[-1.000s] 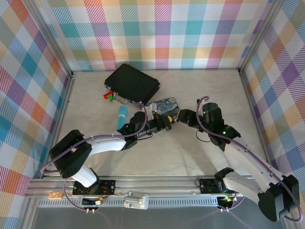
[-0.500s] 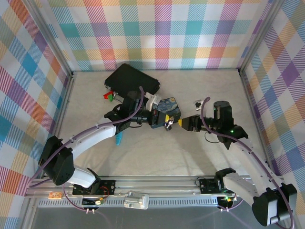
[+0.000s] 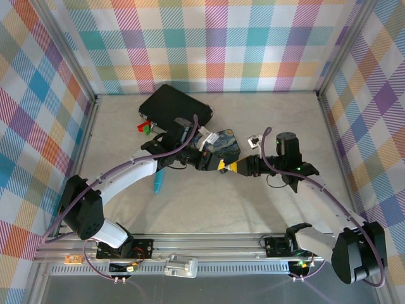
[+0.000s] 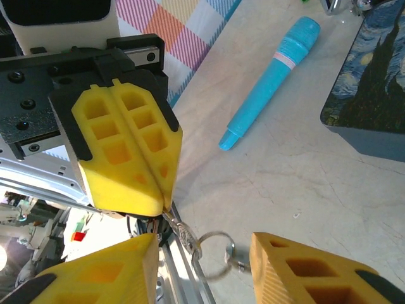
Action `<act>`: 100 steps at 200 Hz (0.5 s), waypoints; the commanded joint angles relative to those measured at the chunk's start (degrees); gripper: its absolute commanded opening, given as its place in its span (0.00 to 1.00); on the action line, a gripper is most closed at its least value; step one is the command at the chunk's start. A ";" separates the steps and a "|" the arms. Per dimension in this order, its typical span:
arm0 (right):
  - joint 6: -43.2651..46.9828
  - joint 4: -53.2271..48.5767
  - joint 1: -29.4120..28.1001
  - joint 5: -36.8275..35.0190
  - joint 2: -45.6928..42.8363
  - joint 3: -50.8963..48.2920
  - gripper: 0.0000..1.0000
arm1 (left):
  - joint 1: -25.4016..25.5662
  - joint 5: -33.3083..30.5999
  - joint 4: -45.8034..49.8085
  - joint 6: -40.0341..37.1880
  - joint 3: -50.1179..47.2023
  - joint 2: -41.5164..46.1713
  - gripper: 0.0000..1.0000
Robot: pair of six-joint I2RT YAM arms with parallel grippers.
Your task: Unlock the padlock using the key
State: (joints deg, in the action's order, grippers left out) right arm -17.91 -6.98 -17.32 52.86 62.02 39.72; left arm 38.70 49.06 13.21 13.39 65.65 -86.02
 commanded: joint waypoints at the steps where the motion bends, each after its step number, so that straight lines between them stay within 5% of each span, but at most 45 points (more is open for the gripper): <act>1: -0.79 4.31 -0.95 2.51 0.84 -0.89 0.39 | -0.25 2.72 0.16 -1.52 2.10 -1.12 0.00; 84: -3.45 6.84 -2.63 4.27 2.87 -2.27 0.28 | -0.40 1.05 -1.34 -0.53 1.40 -0.57 0.00; 100: -3.32 6.83 -2.63 4.28 2.84 -2.53 0.18 | -0.38 0.87 -1.82 -0.08 1.11 -0.04 0.00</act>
State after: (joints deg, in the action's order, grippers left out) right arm -21.52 -1.96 -19.57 55.16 64.90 38.30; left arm 38.70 49.89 13.19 13.41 65.95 -87.59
